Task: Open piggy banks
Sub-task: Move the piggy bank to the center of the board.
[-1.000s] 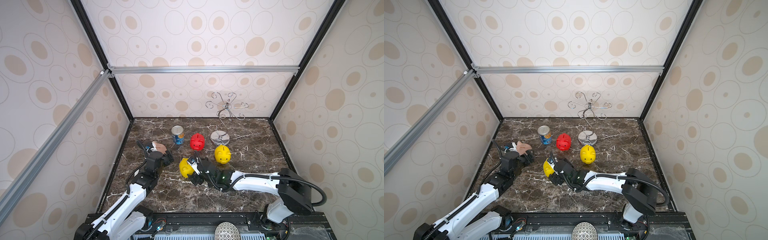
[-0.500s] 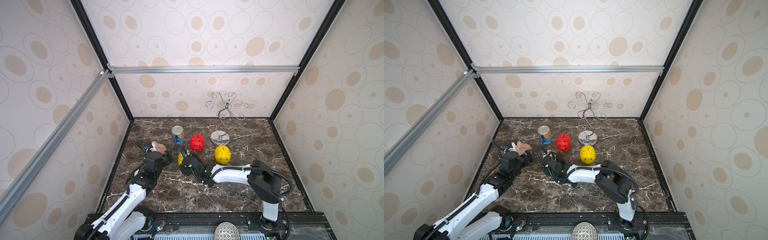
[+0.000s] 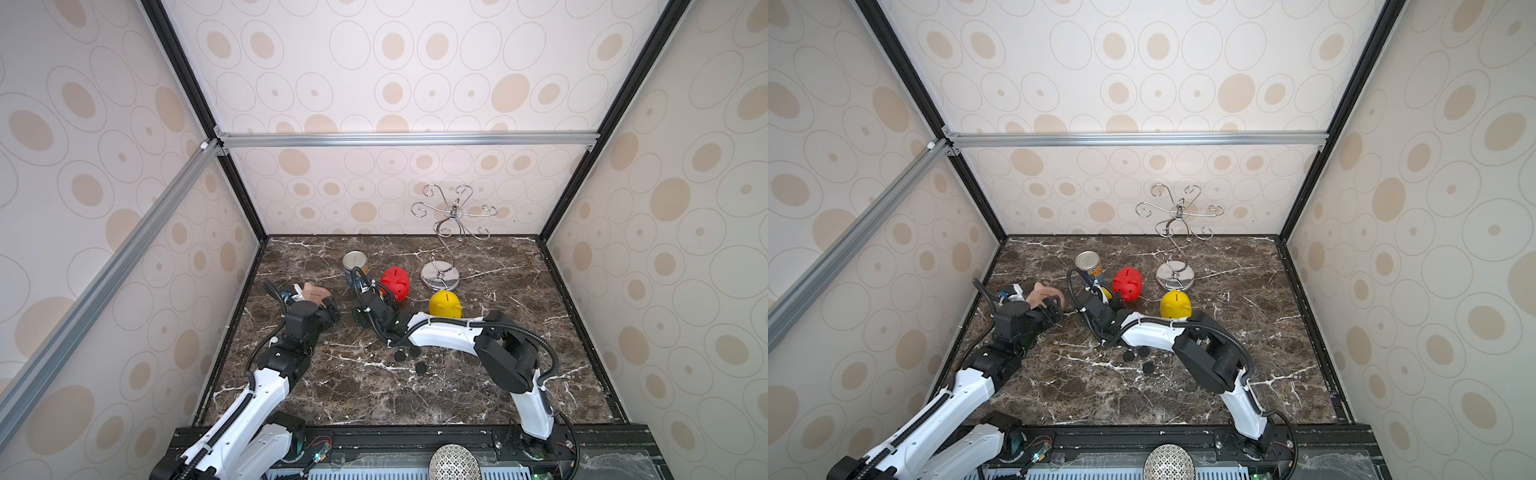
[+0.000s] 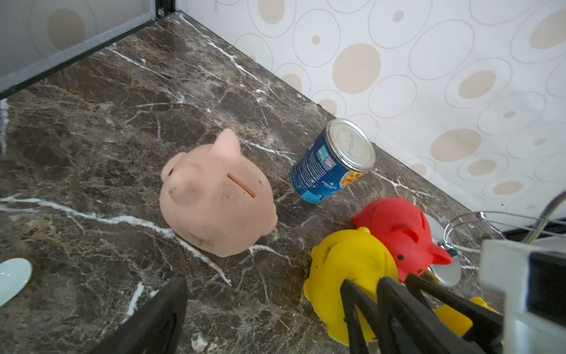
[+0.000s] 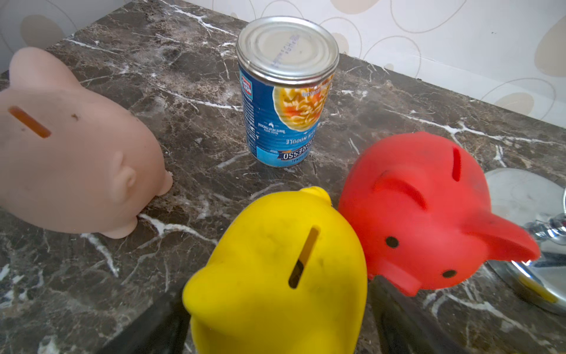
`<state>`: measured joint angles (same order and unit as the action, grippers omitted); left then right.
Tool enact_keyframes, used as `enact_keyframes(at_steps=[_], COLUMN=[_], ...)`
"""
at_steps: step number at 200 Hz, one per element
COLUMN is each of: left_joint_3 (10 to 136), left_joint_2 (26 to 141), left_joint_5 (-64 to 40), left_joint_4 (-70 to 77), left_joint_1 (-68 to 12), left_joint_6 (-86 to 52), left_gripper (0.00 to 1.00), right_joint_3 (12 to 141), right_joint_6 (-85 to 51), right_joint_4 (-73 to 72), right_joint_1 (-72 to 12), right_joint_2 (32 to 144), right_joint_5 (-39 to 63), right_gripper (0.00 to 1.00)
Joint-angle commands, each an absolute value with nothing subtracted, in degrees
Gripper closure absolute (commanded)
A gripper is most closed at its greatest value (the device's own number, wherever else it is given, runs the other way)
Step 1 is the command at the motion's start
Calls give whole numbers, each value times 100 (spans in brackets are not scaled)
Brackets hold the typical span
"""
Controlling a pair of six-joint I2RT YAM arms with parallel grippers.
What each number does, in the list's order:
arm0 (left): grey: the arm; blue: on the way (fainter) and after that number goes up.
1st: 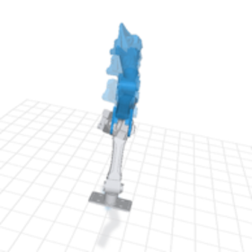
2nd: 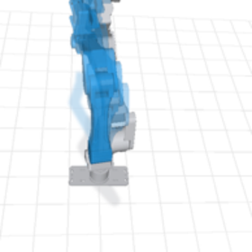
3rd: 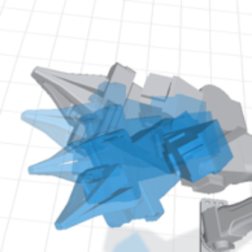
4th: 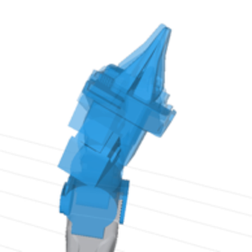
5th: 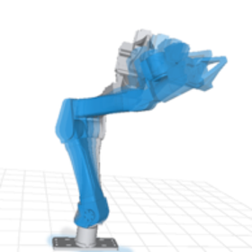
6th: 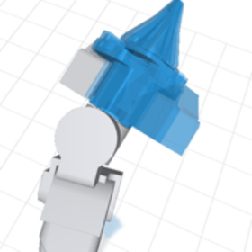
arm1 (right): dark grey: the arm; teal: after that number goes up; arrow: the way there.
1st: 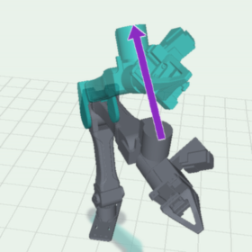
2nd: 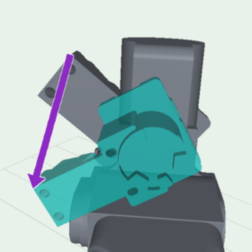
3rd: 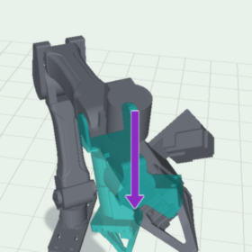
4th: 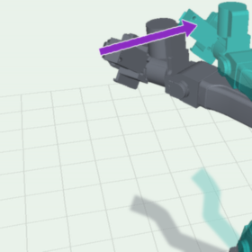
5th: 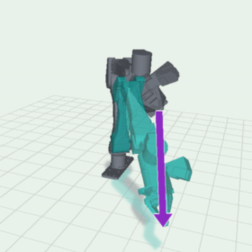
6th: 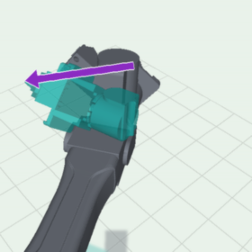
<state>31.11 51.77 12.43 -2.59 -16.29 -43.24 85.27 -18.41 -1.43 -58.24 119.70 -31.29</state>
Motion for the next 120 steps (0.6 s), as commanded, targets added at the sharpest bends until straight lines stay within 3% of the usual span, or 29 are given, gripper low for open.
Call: enact_keyframes(at_steps=[1,60,120], left_joint_3=[3702,5305,6780], left_joint_2=[5434,7180,9028], left_joint_5=[1262,744,-66], left_joint_4=[-419,-613,-1121], left_joint_1=[-1303,-518,35], left_joint_6=[-4274,-3626,-2761], left_gripper=[3,1,5], right_joint_3=[8683,8079,6702], right_joint_6=[-1477,-950,-1065], right_joint_4=[86,194,366], right_joint_1=[-5827,-6071,-6082], right_joint_2=[11568,10434,9202], right_joint_5=[-2863,-2637,-2523], right_gripper=[7,5,5])
